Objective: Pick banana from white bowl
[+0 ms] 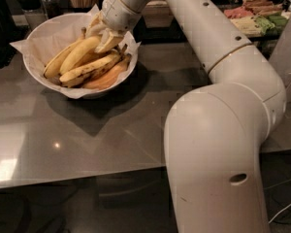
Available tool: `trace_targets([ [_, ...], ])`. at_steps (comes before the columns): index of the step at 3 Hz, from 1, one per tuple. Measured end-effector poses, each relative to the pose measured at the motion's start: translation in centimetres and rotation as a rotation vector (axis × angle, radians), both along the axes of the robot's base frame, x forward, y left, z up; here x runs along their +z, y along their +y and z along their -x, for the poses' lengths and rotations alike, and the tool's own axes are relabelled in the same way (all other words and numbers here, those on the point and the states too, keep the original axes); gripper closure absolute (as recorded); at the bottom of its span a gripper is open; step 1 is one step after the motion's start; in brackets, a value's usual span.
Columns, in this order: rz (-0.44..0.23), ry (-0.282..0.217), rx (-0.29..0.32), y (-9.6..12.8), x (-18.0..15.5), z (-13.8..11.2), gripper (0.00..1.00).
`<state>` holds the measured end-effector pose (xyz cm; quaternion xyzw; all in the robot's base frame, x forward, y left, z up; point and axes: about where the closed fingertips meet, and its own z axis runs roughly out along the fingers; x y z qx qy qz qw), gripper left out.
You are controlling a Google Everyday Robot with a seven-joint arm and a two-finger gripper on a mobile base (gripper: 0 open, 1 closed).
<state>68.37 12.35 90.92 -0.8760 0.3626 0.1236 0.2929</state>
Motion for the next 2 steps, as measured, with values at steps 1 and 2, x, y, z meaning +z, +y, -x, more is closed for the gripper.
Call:
trace_targets([
  [1, 0.015, -0.02, -0.037, -0.9, 0.5, 0.1, 1.0],
  [2, -0.056, -0.042, -0.077, -1.4, 3.2, -0.1, 1.0],
])
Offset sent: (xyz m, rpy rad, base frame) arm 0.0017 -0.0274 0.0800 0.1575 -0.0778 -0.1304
